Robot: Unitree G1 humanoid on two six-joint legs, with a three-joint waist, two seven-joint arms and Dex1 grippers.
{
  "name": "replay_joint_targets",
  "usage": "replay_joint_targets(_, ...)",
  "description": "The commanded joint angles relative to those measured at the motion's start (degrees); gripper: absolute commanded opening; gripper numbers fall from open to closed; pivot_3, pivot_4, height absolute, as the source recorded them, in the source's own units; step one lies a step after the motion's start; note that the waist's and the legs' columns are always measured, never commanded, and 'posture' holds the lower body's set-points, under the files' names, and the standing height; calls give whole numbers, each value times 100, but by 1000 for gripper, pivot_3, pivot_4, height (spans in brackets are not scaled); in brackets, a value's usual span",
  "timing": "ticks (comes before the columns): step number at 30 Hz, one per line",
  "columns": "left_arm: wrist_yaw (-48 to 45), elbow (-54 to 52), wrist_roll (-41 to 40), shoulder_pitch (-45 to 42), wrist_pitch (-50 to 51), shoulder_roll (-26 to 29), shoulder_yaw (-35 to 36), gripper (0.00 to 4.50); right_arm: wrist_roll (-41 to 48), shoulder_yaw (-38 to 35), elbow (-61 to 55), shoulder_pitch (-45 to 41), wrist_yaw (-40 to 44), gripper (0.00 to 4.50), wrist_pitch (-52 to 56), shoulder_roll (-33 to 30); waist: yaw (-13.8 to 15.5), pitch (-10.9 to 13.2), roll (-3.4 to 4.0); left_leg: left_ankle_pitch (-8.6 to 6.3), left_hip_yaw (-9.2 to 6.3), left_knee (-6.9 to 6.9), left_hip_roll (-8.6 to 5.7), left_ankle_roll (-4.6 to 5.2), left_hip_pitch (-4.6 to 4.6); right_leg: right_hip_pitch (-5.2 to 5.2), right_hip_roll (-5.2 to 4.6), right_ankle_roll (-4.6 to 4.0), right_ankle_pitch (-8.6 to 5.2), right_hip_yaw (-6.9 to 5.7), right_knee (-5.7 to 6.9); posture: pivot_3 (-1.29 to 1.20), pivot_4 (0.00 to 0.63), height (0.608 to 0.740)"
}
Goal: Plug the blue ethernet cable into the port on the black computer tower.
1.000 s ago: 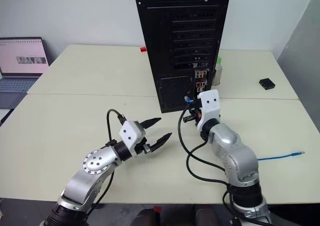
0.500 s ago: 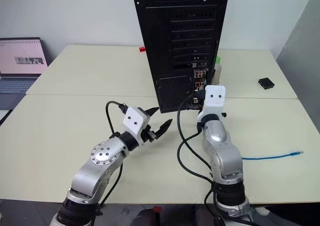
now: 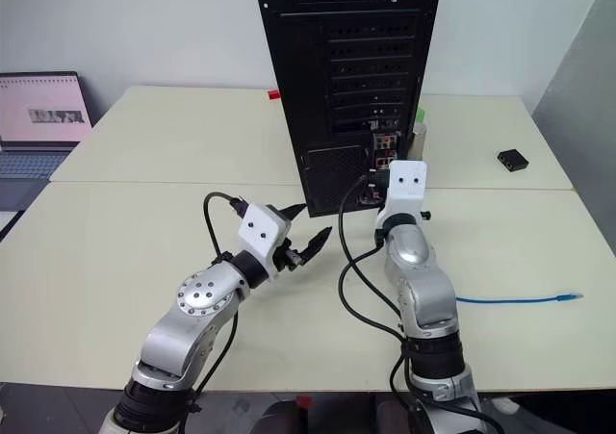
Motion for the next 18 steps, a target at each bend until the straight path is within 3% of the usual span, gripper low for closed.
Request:
replay_joint_targets(1,-20,-144,44,-49,-40,-52,44,3399,-71,4,-49,-165,85,8,-209,2,1,0,0,0,-1,0,0,0,0,0,0,0,0,-1,0,0,150,740)
replay_joint_targets(18,-22,-140,58,-21,-51,-59,38,3399,-100,-82,161,-419,174,8,-310,-97,-46,0,0,0,1,1,1,0,2,0,0,-3,2,3,3,0,150,740)
